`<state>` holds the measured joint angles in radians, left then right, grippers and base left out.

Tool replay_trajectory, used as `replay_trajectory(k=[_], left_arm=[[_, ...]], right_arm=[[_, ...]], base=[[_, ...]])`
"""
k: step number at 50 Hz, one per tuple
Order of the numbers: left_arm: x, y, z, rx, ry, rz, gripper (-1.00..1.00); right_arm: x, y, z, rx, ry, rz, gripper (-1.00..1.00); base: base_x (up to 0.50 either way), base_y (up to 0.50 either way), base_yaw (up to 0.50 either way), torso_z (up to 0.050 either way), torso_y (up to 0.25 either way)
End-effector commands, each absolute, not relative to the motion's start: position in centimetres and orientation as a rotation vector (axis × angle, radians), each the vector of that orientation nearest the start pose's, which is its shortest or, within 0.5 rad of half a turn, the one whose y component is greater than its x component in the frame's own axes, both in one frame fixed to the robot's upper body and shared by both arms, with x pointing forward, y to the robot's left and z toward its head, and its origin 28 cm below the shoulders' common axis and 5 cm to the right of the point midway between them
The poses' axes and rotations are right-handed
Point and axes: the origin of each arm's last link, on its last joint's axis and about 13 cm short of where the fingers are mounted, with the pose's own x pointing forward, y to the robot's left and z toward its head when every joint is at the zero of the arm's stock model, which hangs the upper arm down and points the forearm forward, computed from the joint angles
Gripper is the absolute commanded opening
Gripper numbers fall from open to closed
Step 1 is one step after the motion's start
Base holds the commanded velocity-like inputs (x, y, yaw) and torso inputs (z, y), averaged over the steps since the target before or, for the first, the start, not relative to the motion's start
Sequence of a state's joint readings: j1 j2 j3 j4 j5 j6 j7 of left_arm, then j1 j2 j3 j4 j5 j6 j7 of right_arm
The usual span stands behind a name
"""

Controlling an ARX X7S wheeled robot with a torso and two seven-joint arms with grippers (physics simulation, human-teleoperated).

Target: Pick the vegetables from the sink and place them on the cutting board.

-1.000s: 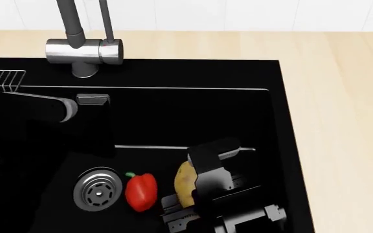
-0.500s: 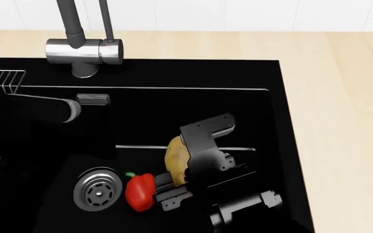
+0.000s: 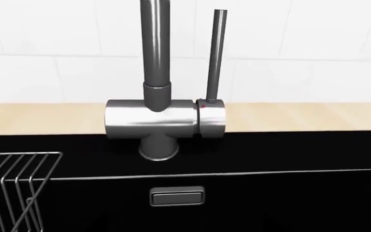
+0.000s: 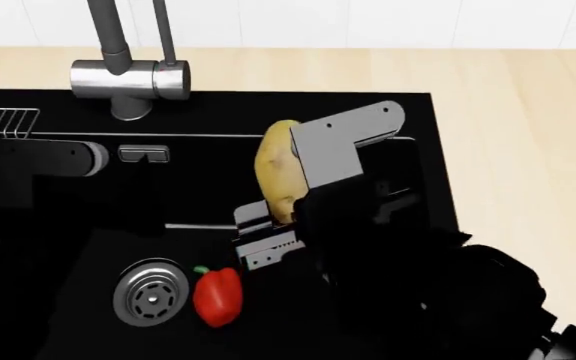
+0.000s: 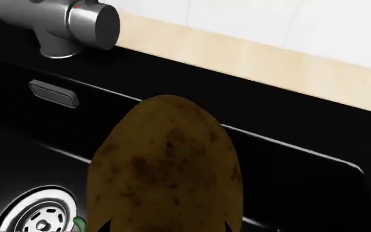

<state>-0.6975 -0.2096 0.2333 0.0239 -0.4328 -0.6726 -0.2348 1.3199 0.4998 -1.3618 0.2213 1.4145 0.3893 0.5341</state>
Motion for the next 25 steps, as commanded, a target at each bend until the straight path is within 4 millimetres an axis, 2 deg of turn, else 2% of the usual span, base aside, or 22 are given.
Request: replay_trajectory(k=[1, 5, 14, 19, 25], left_arm=[[32.7, 20.2, 15.9, -0.019, 0.039, -0.073, 1.0], [32.8, 20.1, 15.7, -0.013, 0.047, -0.075, 1.0], [32.6, 19.3, 15.3, 0.003, 0.07, -0.111, 1.0], [33.0, 18.5, 15.2, 0.01, 0.11, -0.164, 1.0], [33.6, 16.8, 14.6, 0.022, 0.161, -0.232, 1.0]], right_arm=[[28.6, -8.5, 23.6, -0.172, 0.166, 0.273, -1.0], [26.6, -9.7, 25.4, -0.147, 0.097, 0.229, -1.0], [24.2, -12.0, 28.4, -0.124, 0.017, 0.143, -1.0], [23.2, -12.9, 29.4, -0.102, -0.009, 0.103, -1.0], [22.3, -13.4, 29.2, -0.089, -0.015, 0.087, -1.0]], base=[[0.0, 0.0, 0.0, 0.0, 0.0], [0.0, 0.0, 0.0, 0.0, 0.0], [0.0, 0.0, 0.0, 0.0, 0.0], [0.0, 0.0, 0.0, 0.0, 0.0], [0.0, 0.0, 0.0, 0.0, 0.0]])
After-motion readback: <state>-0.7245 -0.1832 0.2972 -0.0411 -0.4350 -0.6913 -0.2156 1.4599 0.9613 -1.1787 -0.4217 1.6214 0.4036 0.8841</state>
